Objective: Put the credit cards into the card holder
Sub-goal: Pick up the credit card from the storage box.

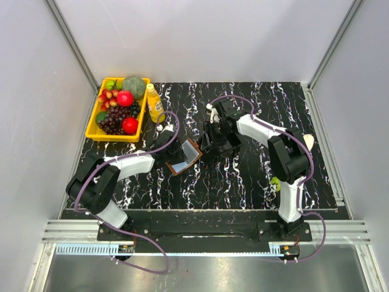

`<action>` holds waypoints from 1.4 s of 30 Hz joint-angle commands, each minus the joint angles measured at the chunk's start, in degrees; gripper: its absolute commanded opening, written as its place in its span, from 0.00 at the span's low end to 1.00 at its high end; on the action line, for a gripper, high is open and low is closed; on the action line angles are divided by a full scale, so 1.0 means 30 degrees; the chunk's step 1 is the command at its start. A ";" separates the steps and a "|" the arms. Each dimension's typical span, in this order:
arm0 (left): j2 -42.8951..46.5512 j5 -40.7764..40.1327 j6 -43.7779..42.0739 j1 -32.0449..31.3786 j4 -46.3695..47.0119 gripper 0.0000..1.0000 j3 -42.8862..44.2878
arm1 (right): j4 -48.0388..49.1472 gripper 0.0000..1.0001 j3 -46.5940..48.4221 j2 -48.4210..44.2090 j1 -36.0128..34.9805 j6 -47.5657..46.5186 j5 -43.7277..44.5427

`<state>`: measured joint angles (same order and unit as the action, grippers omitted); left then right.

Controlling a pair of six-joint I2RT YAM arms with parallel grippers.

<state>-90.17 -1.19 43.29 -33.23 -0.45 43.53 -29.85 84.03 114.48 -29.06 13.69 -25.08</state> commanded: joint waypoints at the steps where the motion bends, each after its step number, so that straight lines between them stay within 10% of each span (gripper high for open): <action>1: -0.0119 0.0309 -0.0308 0.0091 0.0325 0.24 0.0637 | -0.0071 0.57 0.0818 0.0074 0.0077 -0.0141 -0.0169; 12: -0.0031 0.0309 -0.0367 0.0092 0.0237 0.23 0.0637 | -0.2560 0.66 0.2518 0.0806 0.0077 -0.0960 0.7329; 42: 0.0086 0.0749 -0.0396 0.0384 0.0676 0.23 0.0169 | -0.5054 0.75 0.3134 0.4351 -0.2470 -0.2805 1.1934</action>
<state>-90.17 -0.19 42.87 -32.51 -0.36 43.70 -42.11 96.47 122.65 -34.02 6.98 6.39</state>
